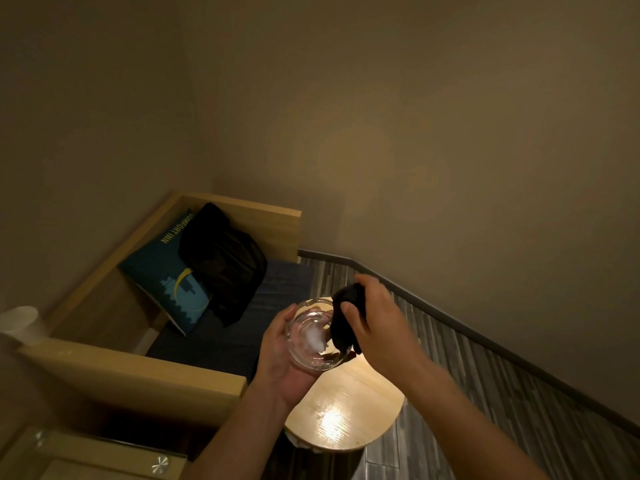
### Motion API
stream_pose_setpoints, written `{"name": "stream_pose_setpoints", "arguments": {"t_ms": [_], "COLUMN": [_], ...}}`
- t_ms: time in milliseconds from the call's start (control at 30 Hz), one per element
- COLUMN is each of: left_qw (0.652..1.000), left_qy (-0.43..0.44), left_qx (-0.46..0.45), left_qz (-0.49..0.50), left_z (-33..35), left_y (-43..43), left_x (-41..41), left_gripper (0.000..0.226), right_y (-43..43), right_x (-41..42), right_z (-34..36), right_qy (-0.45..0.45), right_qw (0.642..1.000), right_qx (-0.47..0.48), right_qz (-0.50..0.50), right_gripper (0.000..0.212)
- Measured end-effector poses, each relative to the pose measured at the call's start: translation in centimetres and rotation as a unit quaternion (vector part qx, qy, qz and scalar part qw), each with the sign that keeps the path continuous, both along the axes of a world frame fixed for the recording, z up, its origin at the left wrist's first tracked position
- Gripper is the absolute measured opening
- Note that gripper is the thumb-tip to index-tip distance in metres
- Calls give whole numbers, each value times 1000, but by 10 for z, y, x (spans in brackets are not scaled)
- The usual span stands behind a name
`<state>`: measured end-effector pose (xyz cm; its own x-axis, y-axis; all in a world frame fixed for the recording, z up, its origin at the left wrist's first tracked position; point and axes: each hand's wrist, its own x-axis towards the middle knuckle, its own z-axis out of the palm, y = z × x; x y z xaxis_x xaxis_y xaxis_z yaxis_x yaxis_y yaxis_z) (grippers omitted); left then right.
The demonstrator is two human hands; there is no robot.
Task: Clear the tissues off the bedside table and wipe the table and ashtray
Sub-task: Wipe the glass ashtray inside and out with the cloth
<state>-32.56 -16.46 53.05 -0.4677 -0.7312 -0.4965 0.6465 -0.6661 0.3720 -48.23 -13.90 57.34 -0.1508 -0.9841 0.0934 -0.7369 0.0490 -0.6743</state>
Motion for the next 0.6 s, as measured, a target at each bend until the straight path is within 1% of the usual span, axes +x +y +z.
{"name": "stream_pose_setpoints", "arguments": {"t_ms": [67,133,200,267,367,467,533,600], "left_qw": [1000,1000,1000,1000,1000,999,999,999], "left_qy": [-3,-5,-8,-18,-22,-15,-13,-20], "left_qx": [5,2,-12,-10,1,0,-4,-4], "left_qz": [-4,-13,-18,-18,-20,-33,-30,-27], "left_z": [2,4,4,3,0,-4,-7,-7], "left_y": [0,1,0,-1,-2,-2,-2,-2], "left_x": [-1,-3,-4,-3,0,3,3,2], "left_gripper": [47,48,50,49,43,44,45,45], "right_y": [-1,-3,-4,-5,-6,-10,-12,-13], "right_x": [5,10,15,17,13,6,4,5], "right_z": [10,16,17,14,9,4,3,3], "right_qy": [1,15,63,118,172,247,280,296], "right_qw": [1000,999,995,985,968,942,928,922], "right_qx": [-24,-17,-13,-7,-14,-21,-3,13], "right_qz": [15,38,80,129,179,226,246,249], "right_gripper": [41,41,39,39,41,45,49,50]}}
